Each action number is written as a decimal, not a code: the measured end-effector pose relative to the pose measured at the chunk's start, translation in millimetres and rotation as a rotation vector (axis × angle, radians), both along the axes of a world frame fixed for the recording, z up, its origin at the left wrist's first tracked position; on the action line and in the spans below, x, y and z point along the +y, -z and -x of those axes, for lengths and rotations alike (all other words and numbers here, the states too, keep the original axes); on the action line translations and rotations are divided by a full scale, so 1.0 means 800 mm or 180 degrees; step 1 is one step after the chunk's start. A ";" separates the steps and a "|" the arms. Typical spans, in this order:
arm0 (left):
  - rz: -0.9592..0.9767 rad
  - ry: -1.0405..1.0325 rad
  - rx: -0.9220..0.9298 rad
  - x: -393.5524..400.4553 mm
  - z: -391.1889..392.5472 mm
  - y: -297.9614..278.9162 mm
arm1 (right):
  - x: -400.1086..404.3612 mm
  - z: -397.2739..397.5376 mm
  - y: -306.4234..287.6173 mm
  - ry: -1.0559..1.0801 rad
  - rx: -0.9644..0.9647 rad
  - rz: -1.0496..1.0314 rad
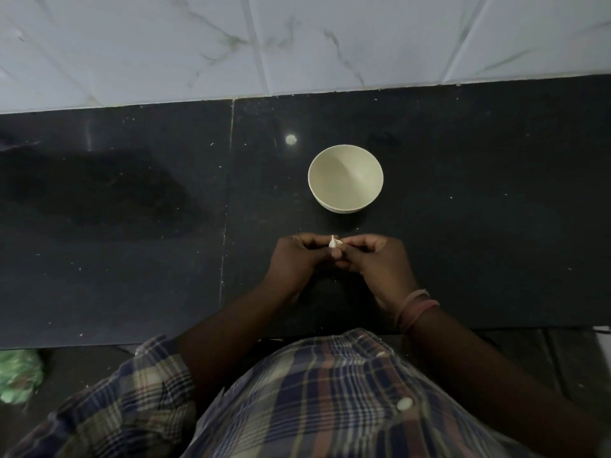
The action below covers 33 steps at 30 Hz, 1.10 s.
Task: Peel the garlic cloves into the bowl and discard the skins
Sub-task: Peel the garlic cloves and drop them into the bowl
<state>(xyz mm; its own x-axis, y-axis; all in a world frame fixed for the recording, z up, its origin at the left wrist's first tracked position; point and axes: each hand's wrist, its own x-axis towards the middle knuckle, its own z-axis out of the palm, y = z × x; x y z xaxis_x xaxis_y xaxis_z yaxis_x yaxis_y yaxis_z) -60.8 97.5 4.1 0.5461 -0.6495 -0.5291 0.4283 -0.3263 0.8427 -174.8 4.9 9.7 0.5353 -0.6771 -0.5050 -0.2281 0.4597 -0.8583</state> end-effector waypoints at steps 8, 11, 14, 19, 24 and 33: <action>0.0166 -0.0053 0.0375 0.003 -0.003 -0.003 | 0.001 -0.002 0.003 0.0033 0.0039 0.0257; 0.0229 -0.0176 0.0653 0.007 0.003 -0.004 | 0.003 -0.001 0.004 0.0007 0.0047 0.0310; 0.0421 -0.0255 0.0877 0.009 0.004 0.002 | 0.005 -0.002 0.004 -0.0006 0.0032 0.0288; 0.0491 -0.0410 0.1043 0.003 0.013 0.015 | 0.007 -0.005 0.020 0.0372 -0.0102 -0.0480; 0.0559 -0.0706 0.1484 0.002 0.017 0.029 | 0.002 0.005 0.034 0.0786 -0.0307 -0.1045; 0.0510 -0.0599 0.1806 0.001 0.030 0.041 | -0.016 0.019 0.069 0.0856 0.0934 0.0229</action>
<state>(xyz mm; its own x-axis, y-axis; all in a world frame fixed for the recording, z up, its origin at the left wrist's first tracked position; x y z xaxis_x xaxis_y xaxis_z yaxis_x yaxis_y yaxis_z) -84.7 98.0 -28.8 0.3212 -0.6647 -0.6745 0.8619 -0.0898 0.4990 -190.0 -8.2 -45.8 0.1743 -0.8126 -0.5562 -0.3479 0.4776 -0.8068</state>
